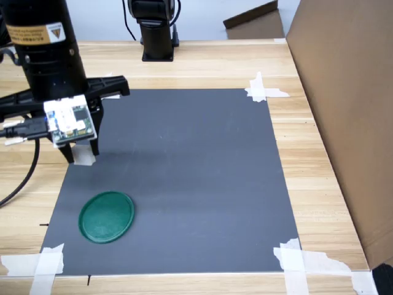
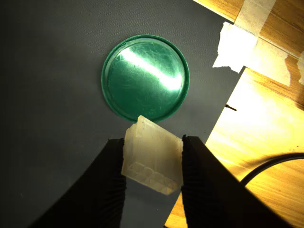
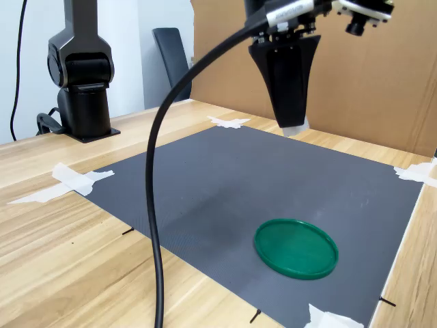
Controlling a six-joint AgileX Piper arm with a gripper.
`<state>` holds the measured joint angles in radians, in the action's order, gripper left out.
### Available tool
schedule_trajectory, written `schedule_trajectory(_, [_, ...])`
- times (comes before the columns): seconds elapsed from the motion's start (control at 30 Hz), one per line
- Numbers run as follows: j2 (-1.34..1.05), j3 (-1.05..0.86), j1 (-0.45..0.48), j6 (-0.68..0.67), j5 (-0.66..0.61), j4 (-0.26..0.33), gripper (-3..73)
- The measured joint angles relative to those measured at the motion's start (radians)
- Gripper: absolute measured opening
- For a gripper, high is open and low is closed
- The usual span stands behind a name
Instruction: Grasp a white terminal and put it in the green lid.
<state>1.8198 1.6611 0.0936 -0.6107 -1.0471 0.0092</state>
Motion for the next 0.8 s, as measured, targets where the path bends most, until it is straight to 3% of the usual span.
schedule_trajectory(0.8, [0.227, 0.042, 0.000, 0.050, 0.023, -0.001, 26.8])
